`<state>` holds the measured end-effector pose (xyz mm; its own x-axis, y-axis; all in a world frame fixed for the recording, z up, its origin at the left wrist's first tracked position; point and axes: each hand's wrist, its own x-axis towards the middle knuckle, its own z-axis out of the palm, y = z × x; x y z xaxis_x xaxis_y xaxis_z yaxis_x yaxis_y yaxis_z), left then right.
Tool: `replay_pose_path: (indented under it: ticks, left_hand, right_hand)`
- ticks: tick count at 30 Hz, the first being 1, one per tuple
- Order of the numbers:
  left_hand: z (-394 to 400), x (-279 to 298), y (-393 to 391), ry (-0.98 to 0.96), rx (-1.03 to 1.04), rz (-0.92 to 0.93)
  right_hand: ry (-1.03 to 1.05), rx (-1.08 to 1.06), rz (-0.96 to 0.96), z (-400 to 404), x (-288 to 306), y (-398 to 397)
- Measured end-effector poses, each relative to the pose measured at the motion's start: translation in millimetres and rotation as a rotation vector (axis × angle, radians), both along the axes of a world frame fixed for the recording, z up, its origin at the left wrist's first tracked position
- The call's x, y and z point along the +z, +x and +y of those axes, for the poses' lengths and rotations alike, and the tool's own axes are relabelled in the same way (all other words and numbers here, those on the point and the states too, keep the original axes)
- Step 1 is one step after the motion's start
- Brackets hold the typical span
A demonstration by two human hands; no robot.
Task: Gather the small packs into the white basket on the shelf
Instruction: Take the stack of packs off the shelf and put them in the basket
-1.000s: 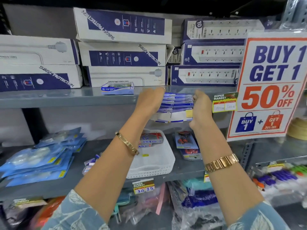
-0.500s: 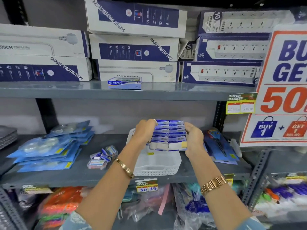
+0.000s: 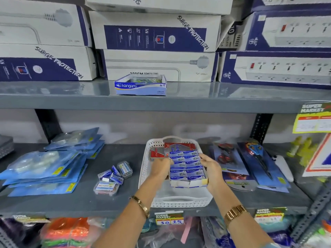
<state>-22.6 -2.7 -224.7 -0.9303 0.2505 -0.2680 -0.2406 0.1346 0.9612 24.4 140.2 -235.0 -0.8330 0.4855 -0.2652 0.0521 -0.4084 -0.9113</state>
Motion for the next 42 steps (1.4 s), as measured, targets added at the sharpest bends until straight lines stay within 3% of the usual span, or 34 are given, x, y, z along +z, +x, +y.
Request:
replay_pose_path:
  ticks: [11,15,22,28,33,42]
  left_hand:
    - [23,-73,-45,0.009,-0.073,-0.191]
    - [29,-86,-49,0.024,-0.064,-0.27]
    - [33,-92,-52,0.0,-0.137,-0.331]
    - [39,-92,-52,-0.203,-0.227,-0.234]
    - [41,-84,-50,-0.295,-0.184,-0.177]
    - [29,-59,-41,-0.339,-0.061,0.219]
  right_hand:
    - [0.386,0.102,-0.297,18,-41,-36]
    - [0.397,0.145,-0.417,23,-51,-47]
    - [0.415,0.183,-0.46,27,-60,-59]
    - [0.628,0.234,-0.462,31,-73,-66]
    - [0.75,0.19,-0.47,22,-59,-61]
    - [0.978,0.111,-0.275,12,-36,-40]
